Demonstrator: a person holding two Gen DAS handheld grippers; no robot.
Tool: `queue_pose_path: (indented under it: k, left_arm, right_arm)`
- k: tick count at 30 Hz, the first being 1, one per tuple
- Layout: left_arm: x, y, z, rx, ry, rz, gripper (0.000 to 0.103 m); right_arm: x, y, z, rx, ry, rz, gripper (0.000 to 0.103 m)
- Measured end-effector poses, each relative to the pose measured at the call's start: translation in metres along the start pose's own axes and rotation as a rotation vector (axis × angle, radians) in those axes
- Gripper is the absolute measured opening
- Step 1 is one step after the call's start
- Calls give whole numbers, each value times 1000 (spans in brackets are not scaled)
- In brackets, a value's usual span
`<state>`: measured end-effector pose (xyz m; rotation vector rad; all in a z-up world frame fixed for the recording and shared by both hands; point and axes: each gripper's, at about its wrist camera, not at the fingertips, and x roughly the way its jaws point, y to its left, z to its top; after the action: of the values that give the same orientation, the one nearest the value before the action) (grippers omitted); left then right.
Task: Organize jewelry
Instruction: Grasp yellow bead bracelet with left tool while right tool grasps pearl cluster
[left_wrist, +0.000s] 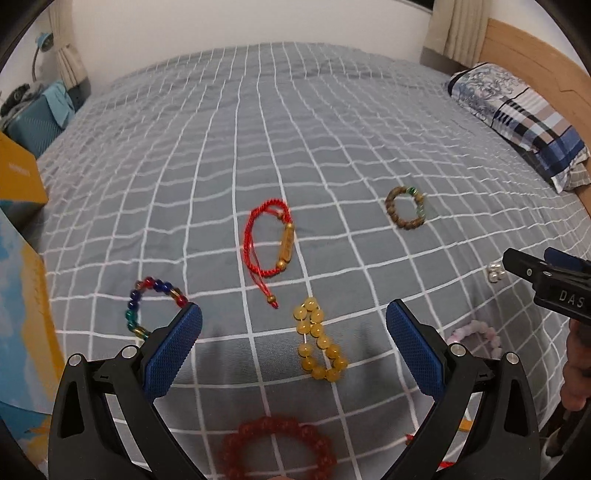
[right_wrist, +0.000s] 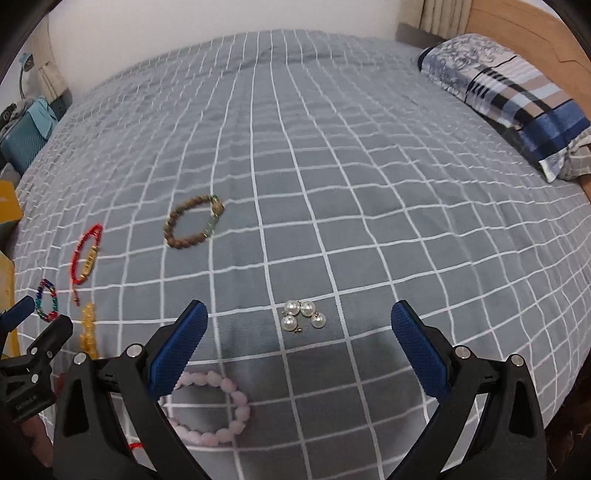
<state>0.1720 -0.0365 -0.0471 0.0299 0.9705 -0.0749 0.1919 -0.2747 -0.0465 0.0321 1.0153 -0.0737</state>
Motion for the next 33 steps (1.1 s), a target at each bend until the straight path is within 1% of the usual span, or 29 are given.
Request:
queue_pose_path:
  k: [3,7,10,11,12,13,14,15,16,17,18,20,21,23,25,29,33]
  left_arm:
    - [11,-1,-2,-1,20,7,97]
    - [23,-1,-6,-18,53,-22,97]
    - [29,-2,-9,-4,67,-11,88]
    - [31,-1,-9,-6,75,-18,84]
    - [32,-1,-10,-9,79,-31,80]
    - [33,-1,-10,-6,87,-50,69]
    - [34,-3,-11,0,97,-58,64]
    - [35,-3,-11,6,99,-55,61]
    - [35,-5,-12,8,96,-52,52]
    - [35,-6,-13,10,99,-52,46]
    - [35,-6,-13,11,103,-55,43]
    - [35,-8,-14,17,108,-55,28]
    - [35,-8,-15,20,111,-53,25]
    - [35,-7,-16,22,111,-46,15]
    - [34,-4,-16,14,114,-57,9]
    - [29,-2,-15,12,109,-58,9]
    - [21,2,-13,5,88,-62,9]
  right_arm:
    - [13,1,1,-6,18,6,95]
    - [31,0,2,-7,53,-1,93]
    - [43,-2,2,0,81,4,87]
    - [46,-3,1,0,87,5,85]
    - [49,-2,0,-3,99,4,80]
    - [52,-2,-1,-5,111,9,75]
    - [53,-1,-2,-5,121,20,73]
    - [54,-1,-2,-5,127,25,68]
    - [55,-1,-2,-6,130,26,63]
    - [56,-1,-3,-9,135,29,61]
    - [56,-1,-3,-9,138,34,57]
    - [57,-5,-3,9,145,44,54]
    - [58,-6,-3,15,148,45,51]
    - [58,-7,-2,15,149,43,43]
    - [56,-6,-3,9,146,58,22]
    - [50,-5,-5,18,130,59,21]
    - [40,-4,-6,24,95,47,21]
